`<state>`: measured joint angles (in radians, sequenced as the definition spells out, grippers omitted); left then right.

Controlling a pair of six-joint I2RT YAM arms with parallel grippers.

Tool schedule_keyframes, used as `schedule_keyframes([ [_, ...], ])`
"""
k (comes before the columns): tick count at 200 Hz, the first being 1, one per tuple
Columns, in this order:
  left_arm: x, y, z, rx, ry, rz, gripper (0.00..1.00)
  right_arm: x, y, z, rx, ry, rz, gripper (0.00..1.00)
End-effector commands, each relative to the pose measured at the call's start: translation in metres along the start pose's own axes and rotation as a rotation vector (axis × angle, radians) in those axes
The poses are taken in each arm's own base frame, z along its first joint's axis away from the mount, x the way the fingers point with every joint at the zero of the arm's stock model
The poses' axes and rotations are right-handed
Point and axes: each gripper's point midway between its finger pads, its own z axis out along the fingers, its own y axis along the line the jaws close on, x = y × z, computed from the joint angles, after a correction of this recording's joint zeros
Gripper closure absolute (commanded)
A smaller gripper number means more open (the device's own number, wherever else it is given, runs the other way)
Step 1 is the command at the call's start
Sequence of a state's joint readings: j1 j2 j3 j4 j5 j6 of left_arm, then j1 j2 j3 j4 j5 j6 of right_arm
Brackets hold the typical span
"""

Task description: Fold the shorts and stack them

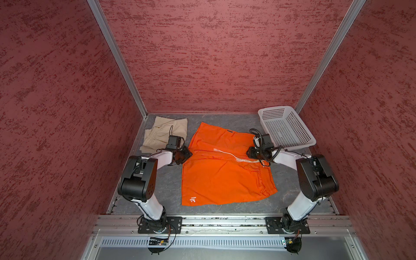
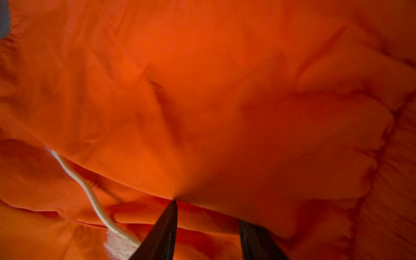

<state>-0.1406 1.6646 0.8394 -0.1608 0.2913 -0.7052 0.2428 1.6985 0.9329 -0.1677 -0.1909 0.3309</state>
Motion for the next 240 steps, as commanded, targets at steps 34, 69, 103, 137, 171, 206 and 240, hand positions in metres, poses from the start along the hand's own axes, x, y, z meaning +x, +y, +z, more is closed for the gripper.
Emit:
schedule_keyframes([
  [34, -0.055, -0.042, -0.042, 0.042, -0.152, 0.098, 0.52, -0.014, 0.079, -0.045, -0.153, -0.078, -0.128, 0.53],
  [69, -0.079, -0.041, -0.02, 0.021, -0.14, 0.094, 0.52, 0.014, 0.101, -0.029, -0.224, -0.021, -0.137, 0.53],
  [103, -0.092, -0.025, 0.007, -0.032, -0.125, 0.067, 0.53, 0.025, 0.098, -0.002, -0.203, 0.031, -0.146, 0.53],
  [137, -0.098, 0.002, 0.024, -0.077, -0.107, 0.022, 0.55, 0.025, 0.095, 0.02, -0.187, 0.056, -0.147, 0.52],
  [171, -0.108, 0.021, 0.027, -0.1, -0.115, -0.004, 0.55, 0.026, 0.09, 0.04, -0.157, 0.08, -0.161, 0.52],
  [206, -0.121, 0.024, 0.015, -0.089, -0.144, -0.011, 0.55, 0.017, 0.096, 0.056, -0.163, 0.09, -0.178, 0.52],
  [240, -0.119, -0.008, -0.01, -0.006, -0.167, 0.022, 0.55, -0.016, 0.116, 0.035, -0.188, 0.023, -0.218, 0.52],
])
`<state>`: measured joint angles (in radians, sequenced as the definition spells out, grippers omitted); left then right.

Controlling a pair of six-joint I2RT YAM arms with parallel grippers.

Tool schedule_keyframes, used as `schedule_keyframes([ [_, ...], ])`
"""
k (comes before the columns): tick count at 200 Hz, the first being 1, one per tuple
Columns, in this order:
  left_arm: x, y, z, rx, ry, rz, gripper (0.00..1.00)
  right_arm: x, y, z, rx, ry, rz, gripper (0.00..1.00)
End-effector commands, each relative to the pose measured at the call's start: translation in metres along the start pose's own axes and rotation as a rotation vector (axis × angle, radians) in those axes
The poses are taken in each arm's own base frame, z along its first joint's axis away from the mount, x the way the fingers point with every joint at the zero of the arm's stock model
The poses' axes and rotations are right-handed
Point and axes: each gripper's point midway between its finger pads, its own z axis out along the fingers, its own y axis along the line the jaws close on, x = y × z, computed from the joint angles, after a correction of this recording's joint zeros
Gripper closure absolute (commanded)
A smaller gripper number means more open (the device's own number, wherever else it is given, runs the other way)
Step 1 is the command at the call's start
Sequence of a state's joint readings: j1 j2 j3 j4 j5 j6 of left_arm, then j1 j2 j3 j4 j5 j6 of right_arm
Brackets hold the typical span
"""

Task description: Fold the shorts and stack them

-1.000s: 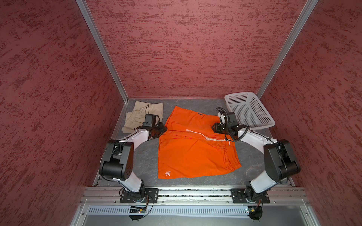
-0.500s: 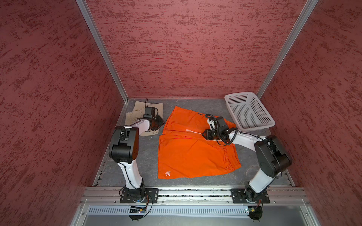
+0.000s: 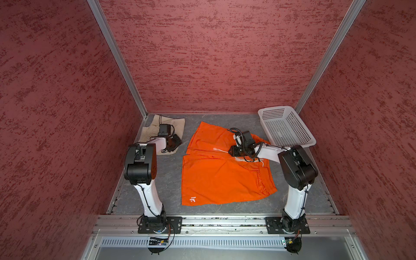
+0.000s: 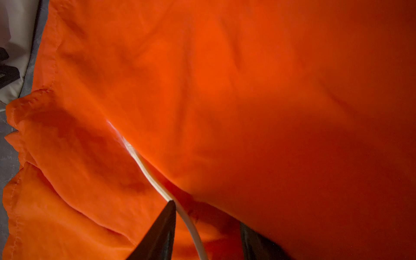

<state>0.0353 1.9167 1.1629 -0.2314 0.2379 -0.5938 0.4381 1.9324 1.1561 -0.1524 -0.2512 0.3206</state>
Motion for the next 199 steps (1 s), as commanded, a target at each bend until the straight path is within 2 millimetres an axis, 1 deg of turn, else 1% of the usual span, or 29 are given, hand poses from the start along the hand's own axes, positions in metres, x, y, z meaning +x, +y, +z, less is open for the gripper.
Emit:
schedule_keyframes([
  [1, -0.008, -0.033, -0.029, 0.088, -0.041, 0.048, 0.55, -0.031, 0.02, -0.021, -0.028, -0.072, -0.062, 0.52],
  [11, -0.007, -0.048, -0.04, 0.123, -0.059, 0.068, 0.56, -0.042, 0.023, -0.03, -0.033, -0.095, -0.067, 0.51],
  [22, -0.004, -0.067, -0.05, 0.16, -0.079, 0.098, 0.56, -0.05, 0.021, -0.039, -0.046, -0.111, -0.053, 0.51],
  [33, 0.002, -0.085, -0.055, 0.189, -0.088, 0.118, 0.57, -0.058, 0.016, -0.048, -0.055, -0.13, -0.022, 0.51],
  [41, 0.01, -0.1, -0.055, 0.22, -0.087, 0.142, 0.58, -0.063, 0.007, -0.053, -0.04, -0.148, 0.0, 0.51],
  [51, 0.02, -0.114, -0.05, 0.241, -0.078, 0.163, 0.58, -0.065, -0.009, -0.056, 0.004, -0.163, 0.029, 0.51],
  [58, 0.027, -0.122, -0.043, 0.249, -0.063, 0.176, 0.59, -0.066, -0.022, -0.057, 0.038, -0.164, 0.048, 0.51],
  [69, 0.035, -0.128, -0.028, 0.245, -0.031, 0.175, 0.6, -0.064, -0.038, -0.055, 0.075, -0.154, 0.074, 0.51],
  [82, 0.043, -0.132, -0.011, 0.247, 0.009, 0.163, 0.63, -0.06, -0.051, -0.05, 0.109, -0.138, 0.079, 0.51],
  [95, 0.05, -0.13, 0.006, 0.238, 0.038, 0.149, 0.65, -0.056, -0.056, -0.043, 0.125, -0.115, 0.075, 0.52],
  [109, 0.053, -0.125, 0.02, 0.219, 0.052, 0.135, 0.67, -0.051, -0.059, -0.035, 0.124, -0.097, 0.074, 0.52],
  [132, 0.057, -0.11, 0.038, 0.172, 0.07, 0.118, 0.71, -0.049, -0.064, -0.023, 0.133, -0.078, 0.077, 0.53],
  [156, 0.057, -0.091, 0.049, 0.111, 0.077, 0.103, 0.73, -0.049, -0.061, -0.01, 0.095, -0.065, 0.085, 0.53],
  [166, 0.055, -0.081, 0.054, 0.085, 0.079, 0.093, 0.73, -0.048, -0.062, -0.004, 0.094, -0.06, 0.092, 0.53],
  [188, 0.049, -0.063, 0.061, 0.05, 0.085, 0.064, 0.74, -0.049, -0.062, 0.008, 0.086, -0.049, 0.105, 0.53],
  [199, 0.043, -0.057, 0.062, 0.04, 0.083, 0.055, 0.74, -0.052, -0.059, 0.014, 0.083, -0.048, 0.107, 0.53],
])
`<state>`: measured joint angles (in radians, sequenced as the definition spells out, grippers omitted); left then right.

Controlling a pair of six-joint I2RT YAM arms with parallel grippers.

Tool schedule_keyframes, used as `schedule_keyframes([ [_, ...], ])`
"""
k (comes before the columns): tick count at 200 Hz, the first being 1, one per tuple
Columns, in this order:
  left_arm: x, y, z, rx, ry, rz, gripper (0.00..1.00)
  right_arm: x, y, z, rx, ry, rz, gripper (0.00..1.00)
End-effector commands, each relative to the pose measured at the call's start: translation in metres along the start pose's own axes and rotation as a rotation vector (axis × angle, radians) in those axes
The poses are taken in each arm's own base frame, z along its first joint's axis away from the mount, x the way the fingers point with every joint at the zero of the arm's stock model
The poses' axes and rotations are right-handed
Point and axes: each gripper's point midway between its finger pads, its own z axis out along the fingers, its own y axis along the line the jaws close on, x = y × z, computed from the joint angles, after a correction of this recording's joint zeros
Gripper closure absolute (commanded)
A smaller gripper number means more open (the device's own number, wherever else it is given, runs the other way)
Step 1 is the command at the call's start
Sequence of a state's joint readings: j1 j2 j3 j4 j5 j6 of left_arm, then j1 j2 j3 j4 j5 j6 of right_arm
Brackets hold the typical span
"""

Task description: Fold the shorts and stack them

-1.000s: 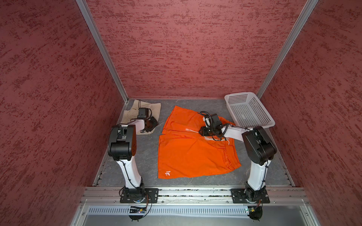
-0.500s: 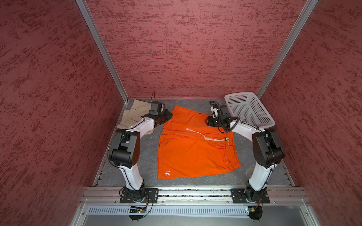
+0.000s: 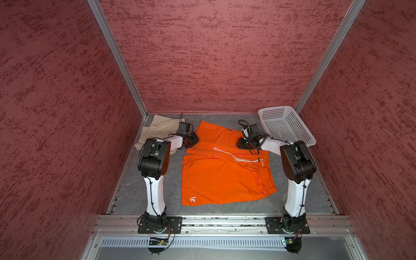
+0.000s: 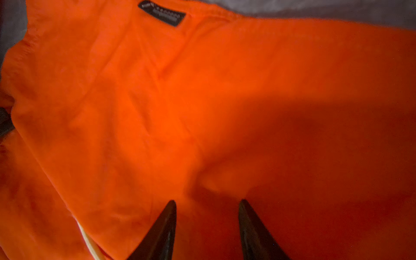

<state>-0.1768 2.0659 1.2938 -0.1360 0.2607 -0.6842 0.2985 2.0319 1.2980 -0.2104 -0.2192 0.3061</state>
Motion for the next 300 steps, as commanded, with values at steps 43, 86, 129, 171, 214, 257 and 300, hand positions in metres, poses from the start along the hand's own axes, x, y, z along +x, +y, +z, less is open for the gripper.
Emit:
schedule_keyframes([
  [43, -0.035, 0.042, 0.013, -0.101, -0.009, -0.049, 0.73, -0.028, 0.015, 0.035, -0.022, -0.021, 0.031, 0.53],
  [86, -0.067, 0.026, 0.013, -0.08, -0.04, -0.02, 0.73, -0.061, 0.027, 0.05, -0.05, -0.046, 0.018, 0.52],
  [129, -0.086, -0.033, -0.044, 0.007, -0.139, 0.076, 0.67, -0.113, 0.067, -0.03, -0.114, -0.194, -0.054, 0.52],
  [171, -0.062, -0.091, -0.143, 0.1, -0.253, 0.193, 0.6, -0.101, 0.085, -0.144, -0.232, -0.313, -0.049, 0.52],
  [214, 0.019, -0.078, -0.198, 0.096, -0.256, 0.213, 0.56, -0.017, 0.04, -0.213, -0.21, -0.325, 0.104, 0.52],
  [257, 0.092, -0.013, -0.202, 0.017, -0.221, 0.113, 0.56, 0.086, 0.007, -0.217, -0.196, -0.209, 0.331, 0.49],
  [300, 0.133, 0.03, -0.193, -0.008, -0.177, 0.036, 0.56, 0.14, -0.031, -0.219, -0.015, -0.155, 0.345, 0.48],
])
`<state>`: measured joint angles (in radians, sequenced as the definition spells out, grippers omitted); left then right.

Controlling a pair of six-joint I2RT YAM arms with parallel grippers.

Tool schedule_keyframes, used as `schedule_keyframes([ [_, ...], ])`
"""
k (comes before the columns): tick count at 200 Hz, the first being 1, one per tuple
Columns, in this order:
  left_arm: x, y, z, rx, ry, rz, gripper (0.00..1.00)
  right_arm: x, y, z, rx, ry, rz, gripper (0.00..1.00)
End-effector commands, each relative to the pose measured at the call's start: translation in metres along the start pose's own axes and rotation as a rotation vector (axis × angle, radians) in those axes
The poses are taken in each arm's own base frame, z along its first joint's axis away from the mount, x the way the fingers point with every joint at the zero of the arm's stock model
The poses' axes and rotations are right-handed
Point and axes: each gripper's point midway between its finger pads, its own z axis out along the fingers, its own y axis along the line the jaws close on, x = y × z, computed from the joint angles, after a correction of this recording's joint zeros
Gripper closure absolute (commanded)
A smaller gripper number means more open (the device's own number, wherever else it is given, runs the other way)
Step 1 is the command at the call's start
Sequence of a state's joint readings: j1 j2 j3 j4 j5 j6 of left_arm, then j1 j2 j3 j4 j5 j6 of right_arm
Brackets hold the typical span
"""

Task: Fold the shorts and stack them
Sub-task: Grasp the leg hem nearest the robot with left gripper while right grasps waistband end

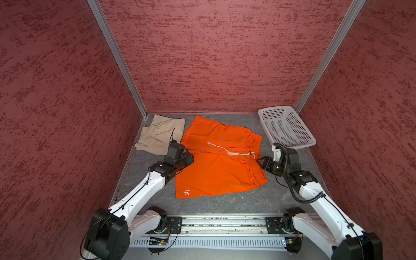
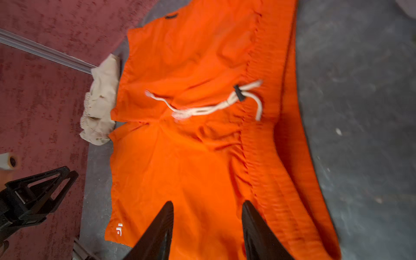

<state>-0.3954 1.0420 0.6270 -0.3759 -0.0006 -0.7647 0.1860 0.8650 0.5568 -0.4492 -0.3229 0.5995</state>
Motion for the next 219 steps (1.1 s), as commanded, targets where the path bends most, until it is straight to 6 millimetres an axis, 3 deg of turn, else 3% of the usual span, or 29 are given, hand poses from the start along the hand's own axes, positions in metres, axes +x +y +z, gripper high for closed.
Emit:
schedule_keyframes([
  [1, 0.006, 0.009, -0.003, -0.004, -0.026, -0.062, 0.56, 0.005, -0.02, -0.013, 0.112, -0.01, 0.01, 0.48],
  [19, 0.013, 0.018, -0.002, -0.027, -0.009, -0.055, 0.56, -0.008, -0.014, -0.021, 0.121, -0.048, -0.062, 0.49],
  [54, 0.02, 0.019, -0.001, -0.017, 0.022, -0.032, 0.55, -0.055, 0.043, -0.047, 0.029, -0.126, -0.423, 0.49],
  [82, 0.036, 0.027, -0.011, -0.047, 0.091, -0.106, 0.55, -0.072, 0.058, -0.055, 0.044, -0.134, -0.661, 0.5],
  [109, 0.05, 0.042, -0.031, -0.089, 0.122, -0.177, 0.52, -0.068, 0.06, -0.049, 0.03, -0.097, -0.87, 0.52],
  [150, 0.073, 0.072, -0.055, -0.118, 0.129, -0.384, 0.5, -0.046, 0.04, -0.035, 0.042, 0.002, -1.157, 0.43],
  [219, 0.122, 0.133, -0.072, -0.369, 0.187, -0.652, 0.46, -0.038, 0.029, -0.012, 0.025, 0.067, -1.241, 0.46],
])
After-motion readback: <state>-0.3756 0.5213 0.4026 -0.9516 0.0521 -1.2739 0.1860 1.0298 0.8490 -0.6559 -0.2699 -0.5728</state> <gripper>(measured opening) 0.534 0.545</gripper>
